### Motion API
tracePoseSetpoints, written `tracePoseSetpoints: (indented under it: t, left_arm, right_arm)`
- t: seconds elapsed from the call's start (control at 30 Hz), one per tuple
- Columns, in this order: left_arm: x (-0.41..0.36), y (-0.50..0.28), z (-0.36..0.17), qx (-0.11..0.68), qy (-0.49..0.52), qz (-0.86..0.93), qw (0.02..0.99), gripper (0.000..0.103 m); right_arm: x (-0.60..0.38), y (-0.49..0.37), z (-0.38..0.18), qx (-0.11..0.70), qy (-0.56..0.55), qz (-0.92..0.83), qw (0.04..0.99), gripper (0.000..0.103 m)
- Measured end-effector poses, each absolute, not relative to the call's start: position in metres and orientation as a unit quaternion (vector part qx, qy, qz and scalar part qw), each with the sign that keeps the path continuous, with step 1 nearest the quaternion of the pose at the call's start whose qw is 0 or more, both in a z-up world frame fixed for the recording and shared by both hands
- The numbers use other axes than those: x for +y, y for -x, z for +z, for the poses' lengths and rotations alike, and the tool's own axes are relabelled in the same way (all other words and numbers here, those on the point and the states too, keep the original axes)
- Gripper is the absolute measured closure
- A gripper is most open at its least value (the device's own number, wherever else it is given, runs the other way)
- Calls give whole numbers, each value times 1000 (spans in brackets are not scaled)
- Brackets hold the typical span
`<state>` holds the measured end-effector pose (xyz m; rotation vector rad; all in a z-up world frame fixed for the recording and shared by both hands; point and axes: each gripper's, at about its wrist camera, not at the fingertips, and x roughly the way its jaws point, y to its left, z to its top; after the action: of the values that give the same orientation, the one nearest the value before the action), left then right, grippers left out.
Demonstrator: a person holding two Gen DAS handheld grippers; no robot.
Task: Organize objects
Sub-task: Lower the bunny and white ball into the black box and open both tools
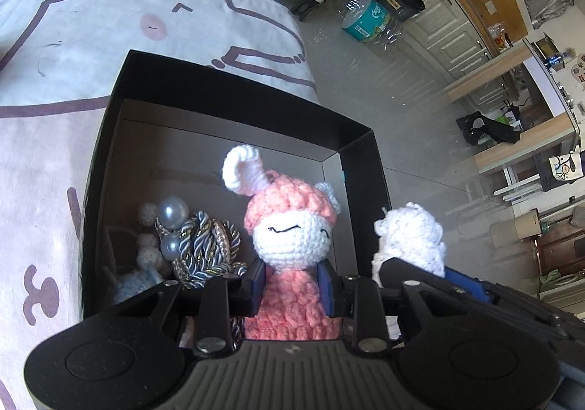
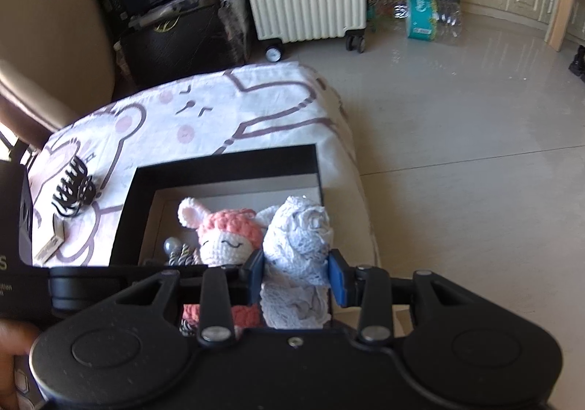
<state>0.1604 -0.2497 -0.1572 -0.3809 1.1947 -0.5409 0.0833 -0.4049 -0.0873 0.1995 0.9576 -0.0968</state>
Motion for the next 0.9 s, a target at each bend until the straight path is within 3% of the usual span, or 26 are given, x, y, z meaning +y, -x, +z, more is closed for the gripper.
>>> tracePoseSetpoints:
  t: [0.67,0.77,0.9]
  left_arm:
    - [-241,-159,-151,552,194,-260,768,65]
    - [-244,-157,-148,552,177,-264,771,67]
    - [-246,-156,-147,552,155,-270,774,70]
  right_arm:
    - [-405,-87,-86,469,-105,-50,876,61]
    - [-403,-87,-84,466,-97,-56,878,64]
    - [-403,-92,-85,458,-95,-68,881,75]
